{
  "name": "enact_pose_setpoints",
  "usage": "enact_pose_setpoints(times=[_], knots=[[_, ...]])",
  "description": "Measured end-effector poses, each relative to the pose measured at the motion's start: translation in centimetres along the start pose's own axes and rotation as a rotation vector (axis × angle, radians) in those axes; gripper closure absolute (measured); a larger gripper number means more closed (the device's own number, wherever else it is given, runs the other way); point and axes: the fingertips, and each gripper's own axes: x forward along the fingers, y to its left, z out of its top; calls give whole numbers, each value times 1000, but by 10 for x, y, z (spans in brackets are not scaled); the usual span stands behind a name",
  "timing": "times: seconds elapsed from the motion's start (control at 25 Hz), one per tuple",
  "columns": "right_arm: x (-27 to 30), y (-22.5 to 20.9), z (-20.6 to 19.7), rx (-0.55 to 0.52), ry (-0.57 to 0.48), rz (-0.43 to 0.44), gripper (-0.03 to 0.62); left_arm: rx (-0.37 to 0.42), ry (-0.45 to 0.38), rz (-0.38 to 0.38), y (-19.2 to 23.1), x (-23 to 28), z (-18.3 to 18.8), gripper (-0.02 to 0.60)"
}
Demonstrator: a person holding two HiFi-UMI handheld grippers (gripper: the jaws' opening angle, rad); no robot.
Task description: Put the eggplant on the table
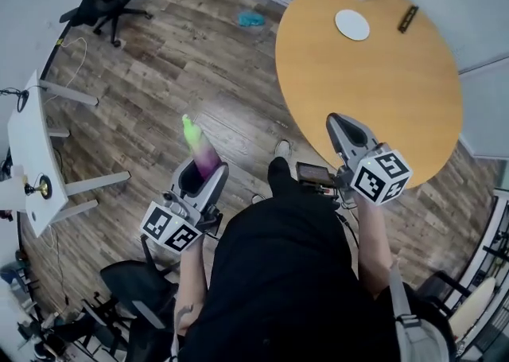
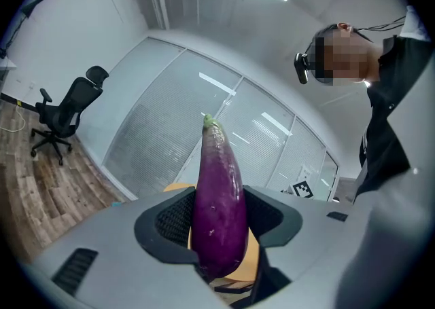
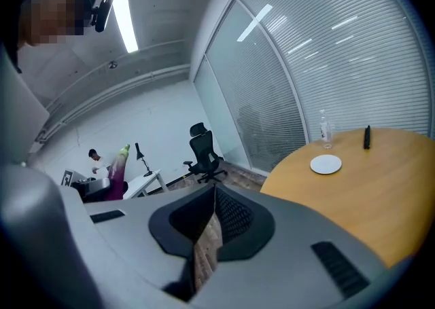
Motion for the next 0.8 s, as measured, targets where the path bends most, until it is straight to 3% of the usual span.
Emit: enact_pose_setpoints(times=[0.2, 0.44, 0.64, 0.8], knots=[[12, -53, 25, 34, -23, -54, 576, 6, 28, -67, 6, 77, 13, 354], [17, -123, 42, 131, -58, -136, 576, 20, 147, -171, 7, 180, 16, 354], [16, -156, 44, 201, -68, -220, 576, 32, 218, -243, 10, 240, 29, 354], [34, -167, 56, 240, -108, -287, 576, 44, 300, -331, 35, 292, 36, 354]])
